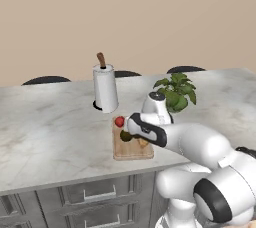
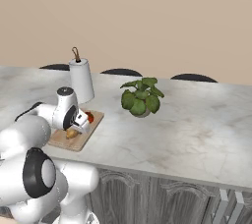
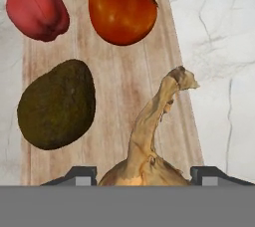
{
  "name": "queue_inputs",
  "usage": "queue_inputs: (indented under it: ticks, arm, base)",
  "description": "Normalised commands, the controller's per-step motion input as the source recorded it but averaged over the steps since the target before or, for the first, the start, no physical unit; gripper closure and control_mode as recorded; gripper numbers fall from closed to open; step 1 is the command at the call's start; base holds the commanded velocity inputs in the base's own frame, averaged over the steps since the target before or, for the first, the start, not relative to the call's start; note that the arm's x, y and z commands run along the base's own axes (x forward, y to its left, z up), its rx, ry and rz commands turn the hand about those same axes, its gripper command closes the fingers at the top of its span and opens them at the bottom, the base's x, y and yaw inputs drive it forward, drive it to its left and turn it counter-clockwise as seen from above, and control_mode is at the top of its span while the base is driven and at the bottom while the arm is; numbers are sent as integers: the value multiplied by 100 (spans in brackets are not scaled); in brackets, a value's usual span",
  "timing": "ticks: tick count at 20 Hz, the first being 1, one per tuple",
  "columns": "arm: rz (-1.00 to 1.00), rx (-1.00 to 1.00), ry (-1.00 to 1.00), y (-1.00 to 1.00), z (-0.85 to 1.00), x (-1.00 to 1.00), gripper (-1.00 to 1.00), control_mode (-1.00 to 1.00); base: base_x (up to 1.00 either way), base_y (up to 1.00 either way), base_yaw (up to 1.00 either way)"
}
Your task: Place the avocado, onion, tomato, and bell pepper on the cutting board.
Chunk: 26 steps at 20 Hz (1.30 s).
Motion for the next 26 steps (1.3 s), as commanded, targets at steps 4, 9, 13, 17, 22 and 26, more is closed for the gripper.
queue_inputs:
  ticks: [4,9,13,17,22,26]
  arm:
    - [-2,0,0,0,-23,4,100,-100]
    - [-1,0,0,0,-30,13,100,-100]
    - [-1,0,0,2,-27,11,100,-100]
    - [-1,0,0,5,-23,18,100,-100]
    - [-1,0,0,2,-21,19,100,-100]
    - [-1,0,0,0,-18,8,-100,-100]
  base:
    - [0,0,0]
    - [0,0,0]
    - [0,0,0]
    - [0,0,0]
    - [0,0,0]
    - [0,0,0]
